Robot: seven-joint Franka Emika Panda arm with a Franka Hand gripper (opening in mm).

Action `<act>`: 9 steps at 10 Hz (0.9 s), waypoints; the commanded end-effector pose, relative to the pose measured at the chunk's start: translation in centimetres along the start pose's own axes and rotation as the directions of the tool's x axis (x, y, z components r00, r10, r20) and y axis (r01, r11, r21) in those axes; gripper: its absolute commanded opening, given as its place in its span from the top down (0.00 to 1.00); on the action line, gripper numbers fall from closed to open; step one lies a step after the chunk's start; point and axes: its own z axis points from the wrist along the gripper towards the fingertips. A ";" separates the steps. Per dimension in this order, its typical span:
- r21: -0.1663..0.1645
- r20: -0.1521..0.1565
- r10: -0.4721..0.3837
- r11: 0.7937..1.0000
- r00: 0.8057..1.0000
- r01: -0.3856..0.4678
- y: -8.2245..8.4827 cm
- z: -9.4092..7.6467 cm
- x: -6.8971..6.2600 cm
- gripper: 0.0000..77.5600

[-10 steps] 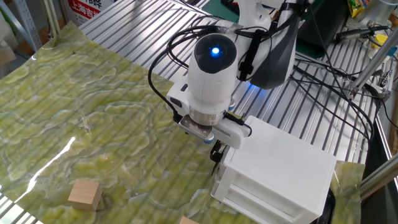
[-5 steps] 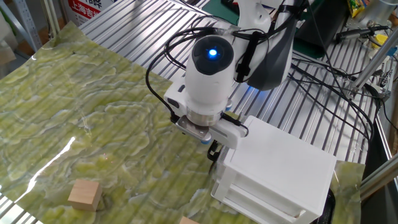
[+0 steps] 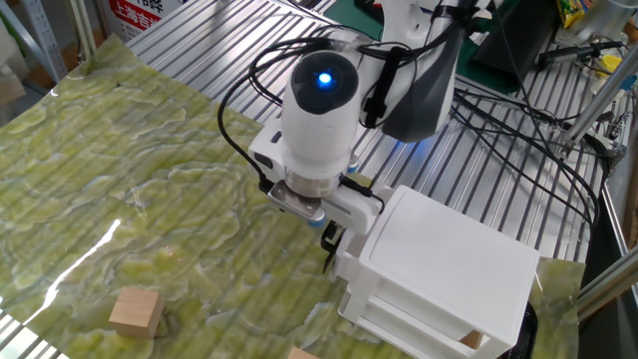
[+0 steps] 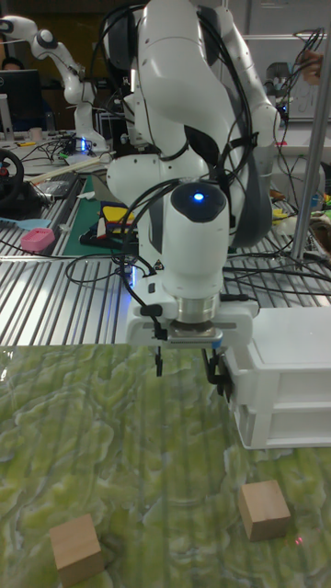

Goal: Grasp the handle and open the drawer

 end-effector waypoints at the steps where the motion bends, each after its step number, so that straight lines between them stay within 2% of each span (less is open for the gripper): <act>1: 0.008 0.011 -0.012 1.000 1.000 0.012 -1.4 0.1 -0.5 0.00; 5: 0.011 0.020 -0.042 0.999 0.999 0.042 -3.7 0.3 -0.9 0.00; 9: 0.032 0.027 -0.052 0.998 0.998 0.051 -5.7 -0.1 -0.9 0.00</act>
